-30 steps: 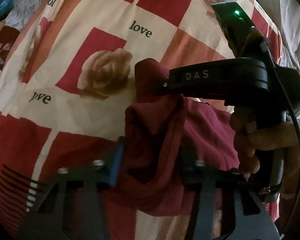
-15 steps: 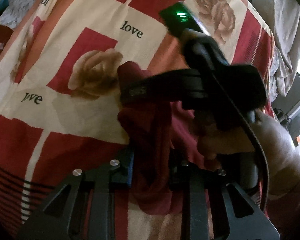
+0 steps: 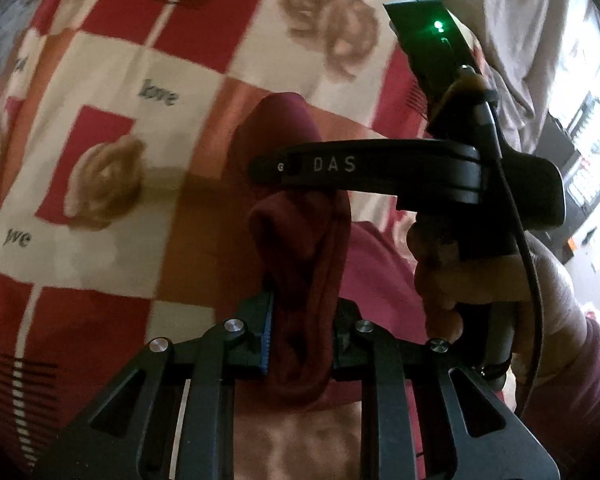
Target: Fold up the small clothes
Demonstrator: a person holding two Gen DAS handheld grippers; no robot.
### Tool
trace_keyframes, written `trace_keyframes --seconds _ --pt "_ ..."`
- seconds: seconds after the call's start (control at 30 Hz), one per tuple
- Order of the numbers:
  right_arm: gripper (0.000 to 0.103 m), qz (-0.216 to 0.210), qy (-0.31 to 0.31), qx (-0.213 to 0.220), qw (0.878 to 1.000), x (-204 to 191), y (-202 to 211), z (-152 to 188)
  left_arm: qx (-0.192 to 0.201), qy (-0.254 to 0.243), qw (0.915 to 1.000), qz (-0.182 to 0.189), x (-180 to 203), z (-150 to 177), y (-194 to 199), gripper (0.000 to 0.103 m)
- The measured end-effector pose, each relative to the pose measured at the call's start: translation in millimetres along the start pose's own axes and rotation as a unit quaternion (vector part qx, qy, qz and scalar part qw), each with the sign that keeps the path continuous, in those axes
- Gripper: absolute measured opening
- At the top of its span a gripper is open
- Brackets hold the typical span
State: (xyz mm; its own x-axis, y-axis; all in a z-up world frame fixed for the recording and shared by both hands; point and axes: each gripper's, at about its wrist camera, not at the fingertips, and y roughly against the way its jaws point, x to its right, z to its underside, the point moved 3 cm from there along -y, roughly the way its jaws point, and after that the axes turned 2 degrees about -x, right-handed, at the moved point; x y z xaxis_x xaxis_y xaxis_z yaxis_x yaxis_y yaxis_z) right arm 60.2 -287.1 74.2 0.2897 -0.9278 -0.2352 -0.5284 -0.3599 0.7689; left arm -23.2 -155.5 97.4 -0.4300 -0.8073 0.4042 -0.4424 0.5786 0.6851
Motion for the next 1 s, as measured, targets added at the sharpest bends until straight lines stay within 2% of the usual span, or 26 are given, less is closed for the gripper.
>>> trace_keyframes --seconds 0.2,0.53,0.67,0.9,1.0 --pt "0.025 0.018 -0.017 0.001 1.0 47.9 32.5 19.9 -0.023 -0.042 0.9988 0.007 54.1 1.0 -22.0 0.019" --pt "0.024 0.035 -0.075 -0.008 0.997 125.4 51.5 67.6 -0.064 -0.089 0.9939 0.014 115.7 13.9 -75.1 0.019" --pt "0.023 0.039 -0.092 -0.006 0.995 147.5 55.6 82.6 -0.073 -0.108 0.9914 0.008 131.7 19.9 -89.0 0.019" --pt "0.023 0.034 -0.129 -0.018 0.991 175.4 41.7 109.7 -0.102 -0.11 0.9887 0.003 139.3 37.1 -116.0 0.018" --pt "0.025 0.018 -0.157 -0.023 0.987 187.5 34.5 119.8 -0.108 -0.116 0.9873 -0.002 140.8 42.7 -124.2 0.018"
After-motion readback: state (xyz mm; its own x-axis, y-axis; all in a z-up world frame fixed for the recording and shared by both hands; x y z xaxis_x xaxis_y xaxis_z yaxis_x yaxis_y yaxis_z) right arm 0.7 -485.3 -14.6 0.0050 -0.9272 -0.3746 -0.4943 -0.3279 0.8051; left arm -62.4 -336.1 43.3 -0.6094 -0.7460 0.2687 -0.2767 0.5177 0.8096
